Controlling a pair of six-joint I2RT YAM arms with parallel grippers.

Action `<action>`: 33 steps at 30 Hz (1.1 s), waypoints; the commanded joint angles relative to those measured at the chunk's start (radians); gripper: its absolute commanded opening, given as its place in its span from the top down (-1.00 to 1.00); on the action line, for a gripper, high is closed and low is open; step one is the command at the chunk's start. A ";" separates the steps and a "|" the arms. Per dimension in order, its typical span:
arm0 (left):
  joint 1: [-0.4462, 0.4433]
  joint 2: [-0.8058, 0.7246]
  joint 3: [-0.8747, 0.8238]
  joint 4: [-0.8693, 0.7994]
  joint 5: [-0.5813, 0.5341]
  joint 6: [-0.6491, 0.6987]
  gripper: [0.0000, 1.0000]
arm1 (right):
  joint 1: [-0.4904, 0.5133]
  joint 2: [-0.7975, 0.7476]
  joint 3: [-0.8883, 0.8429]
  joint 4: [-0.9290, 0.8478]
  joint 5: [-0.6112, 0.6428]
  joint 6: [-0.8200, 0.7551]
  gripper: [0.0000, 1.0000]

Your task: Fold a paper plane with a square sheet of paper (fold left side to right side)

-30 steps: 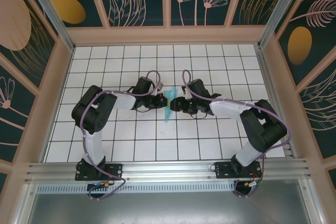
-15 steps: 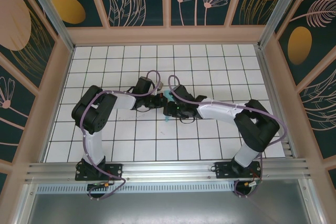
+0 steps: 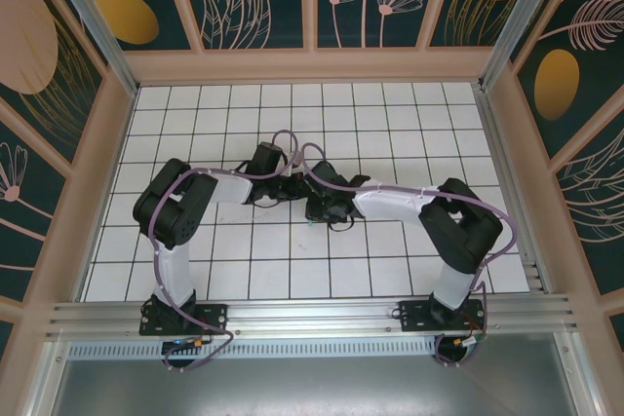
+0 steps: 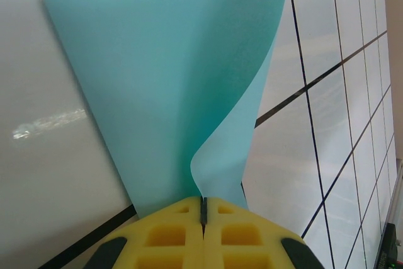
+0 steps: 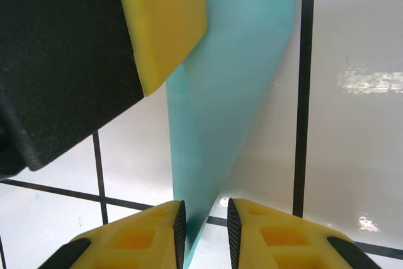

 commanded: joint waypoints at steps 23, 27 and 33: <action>0.032 -0.051 -0.008 -0.010 -0.015 0.017 1.00 | 0.045 0.051 0.065 -0.160 0.122 -0.025 0.71; 0.034 -0.050 -0.008 -0.009 -0.014 0.016 1.00 | 0.050 0.051 0.072 -0.173 0.142 -0.041 0.71; 0.034 -0.051 -0.015 -0.007 -0.012 0.018 1.00 | 0.064 0.046 0.073 -0.150 0.140 -0.078 0.70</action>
